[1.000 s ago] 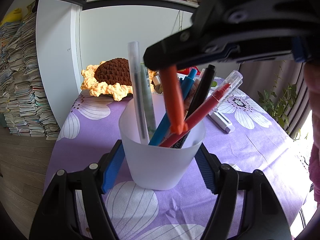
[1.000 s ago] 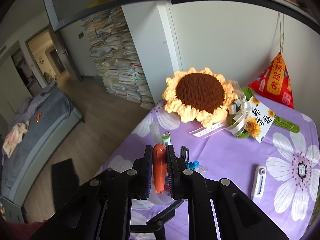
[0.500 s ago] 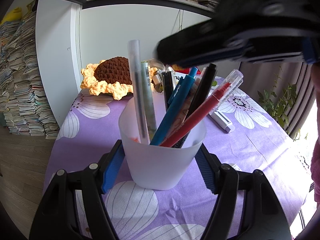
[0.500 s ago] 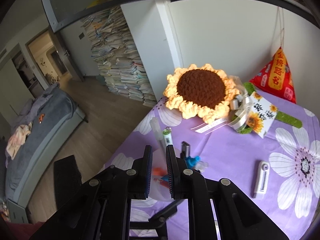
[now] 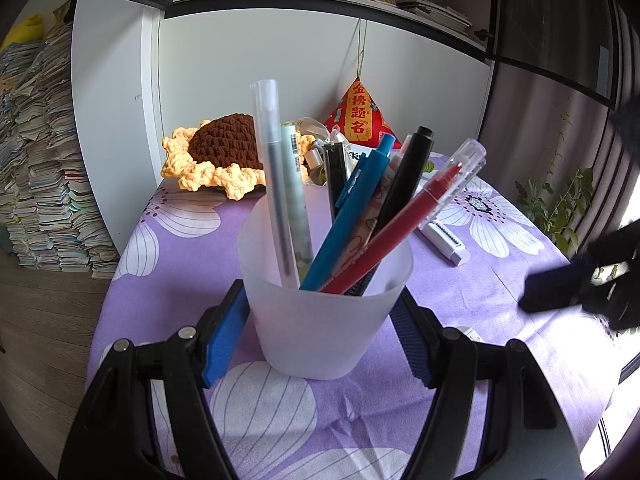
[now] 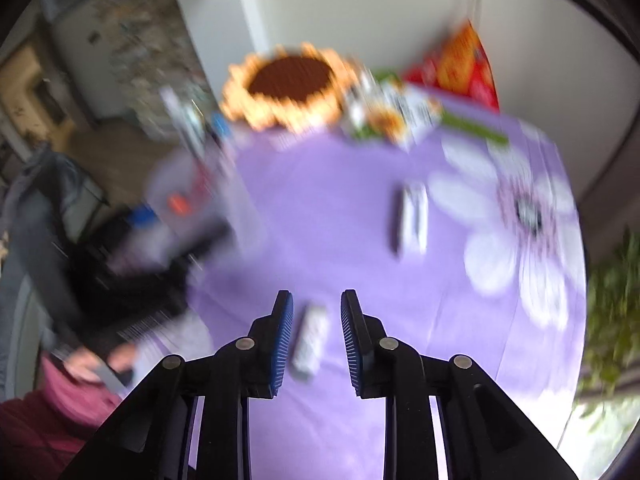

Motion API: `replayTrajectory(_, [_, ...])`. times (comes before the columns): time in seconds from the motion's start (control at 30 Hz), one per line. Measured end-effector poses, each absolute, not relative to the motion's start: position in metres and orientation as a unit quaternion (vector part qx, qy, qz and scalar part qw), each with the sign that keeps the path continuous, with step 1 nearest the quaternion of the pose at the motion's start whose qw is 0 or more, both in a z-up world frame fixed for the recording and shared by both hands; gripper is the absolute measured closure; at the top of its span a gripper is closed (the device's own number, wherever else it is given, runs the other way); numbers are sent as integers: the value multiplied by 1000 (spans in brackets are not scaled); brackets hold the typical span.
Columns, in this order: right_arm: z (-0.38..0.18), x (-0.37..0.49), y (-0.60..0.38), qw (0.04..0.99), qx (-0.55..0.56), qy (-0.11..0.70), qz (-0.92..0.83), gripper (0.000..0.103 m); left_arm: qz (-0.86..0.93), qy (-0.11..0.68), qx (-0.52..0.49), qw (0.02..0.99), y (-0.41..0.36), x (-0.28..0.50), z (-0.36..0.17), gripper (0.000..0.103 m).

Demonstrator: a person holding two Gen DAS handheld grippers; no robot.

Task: Organize stationery
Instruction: 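Move the right gripper to the white correction tape and grasp it, then carry the correction tape over the cup and lower it in with the right gripper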

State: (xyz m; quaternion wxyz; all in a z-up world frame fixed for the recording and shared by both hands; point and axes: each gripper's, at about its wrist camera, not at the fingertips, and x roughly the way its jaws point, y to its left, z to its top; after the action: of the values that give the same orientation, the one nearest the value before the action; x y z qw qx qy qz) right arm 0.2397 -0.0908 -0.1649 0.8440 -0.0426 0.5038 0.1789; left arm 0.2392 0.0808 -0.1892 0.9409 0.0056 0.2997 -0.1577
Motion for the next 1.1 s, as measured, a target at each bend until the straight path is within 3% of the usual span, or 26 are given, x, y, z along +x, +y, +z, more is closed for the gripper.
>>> replayTrajectory(0.23, [-206, 239, -103, 820, -10, 548, 165, 79, -158, 300, 5, 941, 81, 239, -189, 33])
replayTrajectory(0.83, [-216, 255, -72, 825, -40, 542, 153, 78, -158, 300, 5, 941, 81, 239, -189, 33])
replayTrajectory(0.9, [-215, 255, -71, 825, -40, 540, 159, 86, -158, 300, 5, 941, 81, 239, -189, 33])
replayTrajectory(1.1, [-199, 242, -81, 840, -29, 516, 164, 86, -158, 300, 6, 941, 81, 239, -189, 33])
